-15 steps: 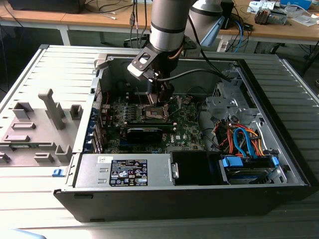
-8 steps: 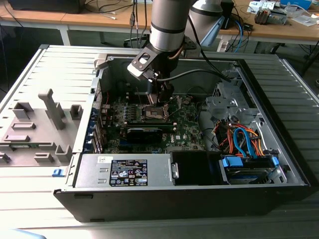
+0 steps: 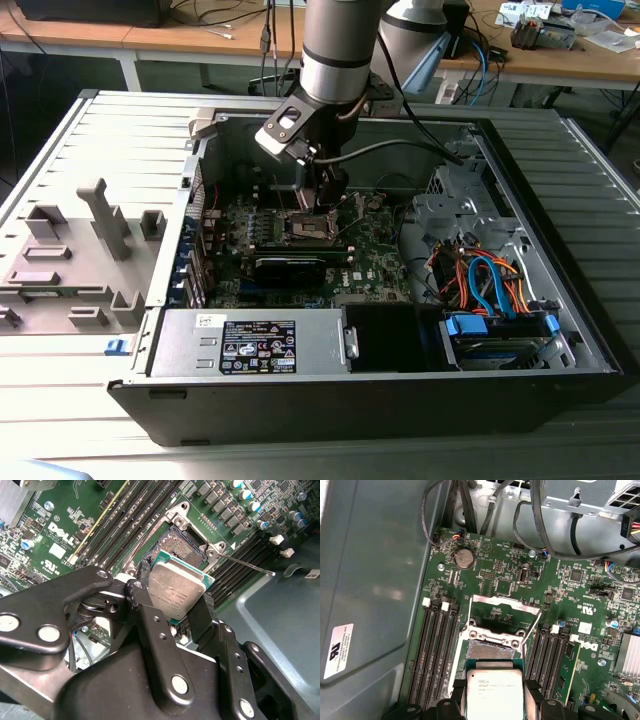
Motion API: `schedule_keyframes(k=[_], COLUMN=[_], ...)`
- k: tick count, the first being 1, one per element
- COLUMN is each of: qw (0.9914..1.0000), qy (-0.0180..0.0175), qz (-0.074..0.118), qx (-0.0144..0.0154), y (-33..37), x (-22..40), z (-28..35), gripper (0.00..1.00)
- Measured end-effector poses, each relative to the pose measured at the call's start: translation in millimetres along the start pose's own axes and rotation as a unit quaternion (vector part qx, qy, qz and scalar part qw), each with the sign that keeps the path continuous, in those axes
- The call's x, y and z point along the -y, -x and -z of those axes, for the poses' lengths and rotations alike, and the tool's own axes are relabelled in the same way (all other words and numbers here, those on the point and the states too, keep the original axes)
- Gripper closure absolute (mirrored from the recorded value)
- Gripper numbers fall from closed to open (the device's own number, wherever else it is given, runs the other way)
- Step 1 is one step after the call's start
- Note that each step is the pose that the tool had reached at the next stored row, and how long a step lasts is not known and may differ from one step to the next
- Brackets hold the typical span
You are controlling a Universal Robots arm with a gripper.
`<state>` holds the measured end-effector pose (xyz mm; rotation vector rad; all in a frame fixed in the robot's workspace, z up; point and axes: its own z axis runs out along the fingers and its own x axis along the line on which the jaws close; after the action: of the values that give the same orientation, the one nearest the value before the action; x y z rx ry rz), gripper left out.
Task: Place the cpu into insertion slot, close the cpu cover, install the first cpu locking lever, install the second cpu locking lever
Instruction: 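Place the cpu into insertion slot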
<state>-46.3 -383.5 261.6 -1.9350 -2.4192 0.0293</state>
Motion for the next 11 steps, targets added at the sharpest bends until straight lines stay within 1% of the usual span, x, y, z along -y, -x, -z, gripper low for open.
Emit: schedule_keyframes(k=[11], qw=[0.99999], qy=[0.0], qz=[-0.004], qx=[0.0], y=[0.0], x=[0.0], z=[-0.9], gripper=[0.45])
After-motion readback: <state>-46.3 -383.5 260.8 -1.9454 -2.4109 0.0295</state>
